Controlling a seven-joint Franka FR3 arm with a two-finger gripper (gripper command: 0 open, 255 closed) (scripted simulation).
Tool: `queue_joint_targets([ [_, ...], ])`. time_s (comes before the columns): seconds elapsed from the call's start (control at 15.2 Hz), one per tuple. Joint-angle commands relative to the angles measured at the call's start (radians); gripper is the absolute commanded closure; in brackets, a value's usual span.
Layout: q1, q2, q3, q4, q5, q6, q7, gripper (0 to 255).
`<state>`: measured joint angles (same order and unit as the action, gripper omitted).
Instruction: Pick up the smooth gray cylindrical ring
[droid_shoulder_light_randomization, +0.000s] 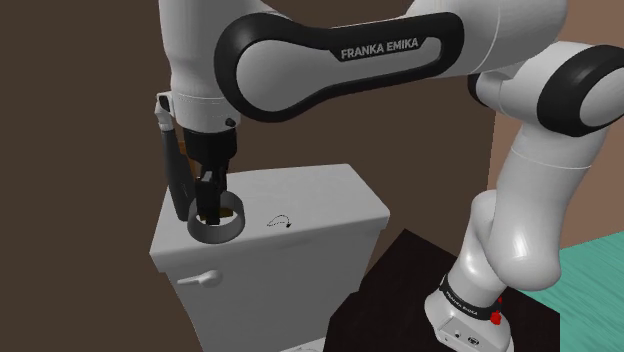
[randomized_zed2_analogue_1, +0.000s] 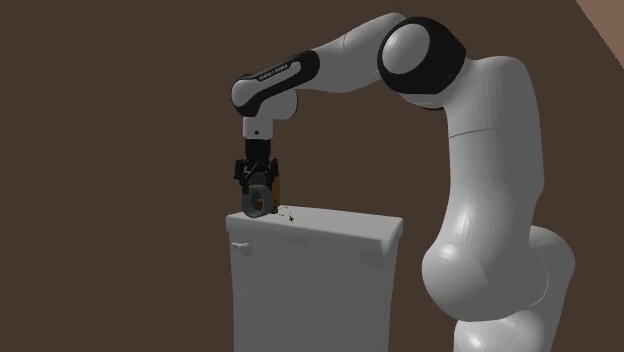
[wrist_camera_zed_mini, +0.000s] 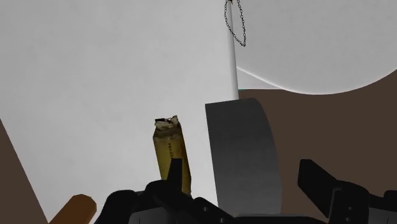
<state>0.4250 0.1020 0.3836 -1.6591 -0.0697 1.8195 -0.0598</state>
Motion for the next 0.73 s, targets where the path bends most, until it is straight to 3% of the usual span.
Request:
queue_joint_targets([
  [0.0,0.000,0.001,0.000,-0.009,-0.001,0.010,0.001,0],
  [0.07,0.001,0.000,0.000,-0.009,0.000,0.010,0.002,255],
  [0.66,0.000,0.001,0.000,-0.009,-0.001,0.010,0.001,255],
])
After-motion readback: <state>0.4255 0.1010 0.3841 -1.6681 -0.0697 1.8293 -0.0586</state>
